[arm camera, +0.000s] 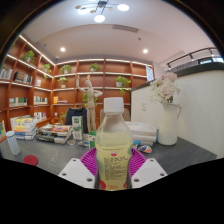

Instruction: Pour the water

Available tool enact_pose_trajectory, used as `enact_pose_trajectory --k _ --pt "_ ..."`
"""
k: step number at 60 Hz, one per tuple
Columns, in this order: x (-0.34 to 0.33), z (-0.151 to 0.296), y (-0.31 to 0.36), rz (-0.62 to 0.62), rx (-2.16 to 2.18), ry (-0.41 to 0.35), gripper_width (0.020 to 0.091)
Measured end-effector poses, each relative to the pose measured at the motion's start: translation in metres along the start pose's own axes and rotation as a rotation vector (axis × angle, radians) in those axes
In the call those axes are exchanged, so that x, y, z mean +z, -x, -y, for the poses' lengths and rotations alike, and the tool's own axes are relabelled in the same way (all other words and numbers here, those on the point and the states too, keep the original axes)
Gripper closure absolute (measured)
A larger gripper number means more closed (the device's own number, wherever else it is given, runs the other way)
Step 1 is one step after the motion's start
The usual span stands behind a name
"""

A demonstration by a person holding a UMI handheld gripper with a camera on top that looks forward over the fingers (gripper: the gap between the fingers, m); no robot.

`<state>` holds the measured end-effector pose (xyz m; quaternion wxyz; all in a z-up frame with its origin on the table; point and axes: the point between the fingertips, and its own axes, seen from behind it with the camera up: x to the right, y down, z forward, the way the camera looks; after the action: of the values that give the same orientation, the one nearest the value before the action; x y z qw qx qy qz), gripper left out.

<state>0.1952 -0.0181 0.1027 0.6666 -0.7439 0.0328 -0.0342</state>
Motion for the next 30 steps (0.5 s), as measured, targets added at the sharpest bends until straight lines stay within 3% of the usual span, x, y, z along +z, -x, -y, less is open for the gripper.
enact_pose_trajectory --k 15,30 --pt "-0.003 0.008 0.013 -0.023 -0.198 0.006 0.0747" --pt "-0.001 0.041 0.115 0.039 -0.773 -0.020 0.0746"
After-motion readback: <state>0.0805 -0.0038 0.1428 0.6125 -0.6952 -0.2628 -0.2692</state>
